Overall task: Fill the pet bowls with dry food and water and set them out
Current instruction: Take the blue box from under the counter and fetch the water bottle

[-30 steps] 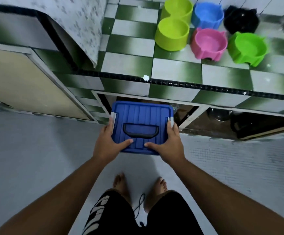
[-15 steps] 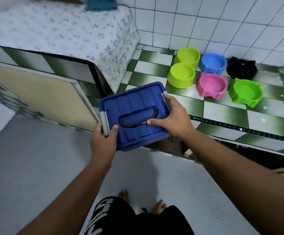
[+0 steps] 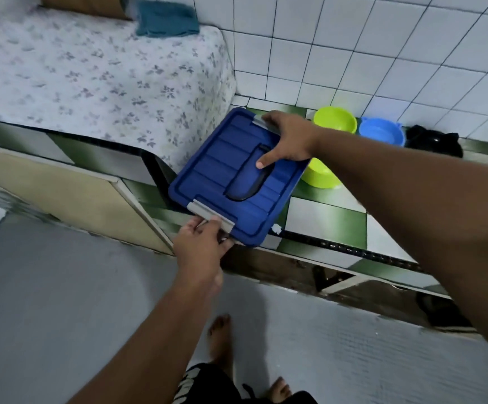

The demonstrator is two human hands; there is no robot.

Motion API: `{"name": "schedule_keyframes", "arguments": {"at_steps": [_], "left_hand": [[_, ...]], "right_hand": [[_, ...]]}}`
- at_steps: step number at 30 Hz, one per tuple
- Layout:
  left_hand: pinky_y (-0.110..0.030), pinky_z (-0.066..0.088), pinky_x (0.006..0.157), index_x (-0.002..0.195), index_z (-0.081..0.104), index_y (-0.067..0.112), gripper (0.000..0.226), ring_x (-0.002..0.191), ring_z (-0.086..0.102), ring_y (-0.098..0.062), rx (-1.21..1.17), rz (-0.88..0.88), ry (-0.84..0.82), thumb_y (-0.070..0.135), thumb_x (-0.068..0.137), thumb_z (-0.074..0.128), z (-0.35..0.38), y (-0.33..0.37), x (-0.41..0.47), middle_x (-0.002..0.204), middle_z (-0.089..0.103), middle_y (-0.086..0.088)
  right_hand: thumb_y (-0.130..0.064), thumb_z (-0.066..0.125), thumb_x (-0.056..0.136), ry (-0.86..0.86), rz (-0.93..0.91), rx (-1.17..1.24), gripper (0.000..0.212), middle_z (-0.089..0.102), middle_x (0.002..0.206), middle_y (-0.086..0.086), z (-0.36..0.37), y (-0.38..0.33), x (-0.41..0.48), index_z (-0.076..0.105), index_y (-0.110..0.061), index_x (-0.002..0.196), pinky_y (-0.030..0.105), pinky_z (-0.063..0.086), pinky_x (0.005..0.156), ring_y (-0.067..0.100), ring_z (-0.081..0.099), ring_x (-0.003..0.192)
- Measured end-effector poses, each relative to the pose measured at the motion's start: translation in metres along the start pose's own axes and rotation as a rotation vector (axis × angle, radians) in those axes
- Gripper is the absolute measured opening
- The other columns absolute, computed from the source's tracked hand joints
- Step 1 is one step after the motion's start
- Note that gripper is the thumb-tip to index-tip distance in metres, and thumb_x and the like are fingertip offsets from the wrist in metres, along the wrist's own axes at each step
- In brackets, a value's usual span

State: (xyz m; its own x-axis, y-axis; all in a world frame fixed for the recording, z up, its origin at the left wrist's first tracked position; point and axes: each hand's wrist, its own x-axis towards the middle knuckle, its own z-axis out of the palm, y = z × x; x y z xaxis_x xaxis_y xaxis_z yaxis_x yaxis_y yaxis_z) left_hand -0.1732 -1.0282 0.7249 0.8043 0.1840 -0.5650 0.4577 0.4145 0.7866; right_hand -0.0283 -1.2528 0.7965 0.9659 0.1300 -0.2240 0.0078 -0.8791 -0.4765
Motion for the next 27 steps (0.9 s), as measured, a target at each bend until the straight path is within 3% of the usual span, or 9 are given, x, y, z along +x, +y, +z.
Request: {"name": "schedule_keyframes", "arguments": {"at_steps": [5, 8, 13, 16, 21, 27], "left_hand": [[-0.029, 0.062, 0.066, 0.11, 0.062, 0.002, 0.012, 0.091, 0.072, -0.027, -0.024, -0.091, -0.001, 0.001, 0.098, 0.064, 0.03, 0.002, 0.033, 0.105, 0.071, -0.017], [-0.036, 0.064, 0.072, 0.115, 0.06, -0.005, 0.02, 0.089, 0.072, -0.027, -0.03, -0.101, 0.006, 0.001, 0.097, 0.066, 0.044, 0.004, 0.053, 0.107, 0.069, -0.023], [-0.039, 0.065, 0.076, 0.115, 0.06, -0.001, 0.02, 0.095, 0.075, -0.029, -0.068, -0.12, -0.006, 0.004, 0.097, 0.068, 0.068, 0.012, 0.078, 0.109, 0.072, -0.019], [-0.04, 0.065, 0.078, 0.114, 0.061, 0.001, 0.02, 0.096, 0.076, -0.028, -0.091, -0.142, -0.01, 0.004, 0.095, 0.069, 0.081, 0.015, 0.087, 0.11, 0.072, -0.017], [-0.034, 0.065, 0.076, 0.118, 0.057, 0.001, 0.026, 0.099, 0.074, -0.027, -0.133, -0.169, -0.022, 0.002, 0.094, 0.069, 0.098, 0.021, 0.097, 0.11, 0.07, -0.017], [-0.027, 0.064, 0.073, 0.12, 0.057, -0.001, 0.029, 0.101, 0.073, -0.025, -0.137, -0.181, -0.04, 0.004, 0.094, 0.07, 0.103, 0.017, 0.096, 0.115, 0.069, -0.018]], "right_hand": [[-0.056, 0.088, 0.061, -0.035, 0.017, -0.003, 0.114, 0.043, 0.153, 0.005, -0.001, 0.004, 0.067, 0.033, -0.015, 0.152, 0.034, 0.037, 0.113, 0.025, 0.045, 0.137], [-0.055, 0.089, 0.061, -0.053, 0.054, 0.008, 0.114, 0.042, 0.155, 0.003, 0.0, 0.013, 0.094, 0.032, -0.017, 0.153, 0.03, 0.034, 0.11, 0.024, 0.044, 0.138], [-0.043, 0.094, 0.06, -0.049, 0.114, 0.024, 0.119, 0.038, 0.158, 0.002, -0.002, 0.031, 0.122, 0.029, -0.015, 0.155, 0.024, 0.029, 0.108, 0.022, 0.04, 0.141], [-0.049, 0.091, 0.06, -0.059, 0.131, -0.036, 0.121, 0.034, 0.16, 0.001, -0.007, 0.036, 0.134, 0.026, -0.018, 0.157, 0.032, 0.029, 0.118, 0.023, 0.036, 0.145], [-0.053, 0.08, 0.075, -0.017, 0.137, -0.198, 0.106, 0.021, 0.165, 0.009, -0.007, 0.04, 0.14, 0.026, -0.015, 0.158, 0.04, 0.024, 0.121, 0.031, 0.025, 0.149], [-0.05, 0.077, 0.081, 0.072, 0.2, -0.216, 0.085, 0.039, 0.152, 0.012, 0.004, 0.037, 0.129, 0.044, -0.009, 0.147, 0.04, 0.036, 0.11, 0.034, 0.041, 0.137]]}}
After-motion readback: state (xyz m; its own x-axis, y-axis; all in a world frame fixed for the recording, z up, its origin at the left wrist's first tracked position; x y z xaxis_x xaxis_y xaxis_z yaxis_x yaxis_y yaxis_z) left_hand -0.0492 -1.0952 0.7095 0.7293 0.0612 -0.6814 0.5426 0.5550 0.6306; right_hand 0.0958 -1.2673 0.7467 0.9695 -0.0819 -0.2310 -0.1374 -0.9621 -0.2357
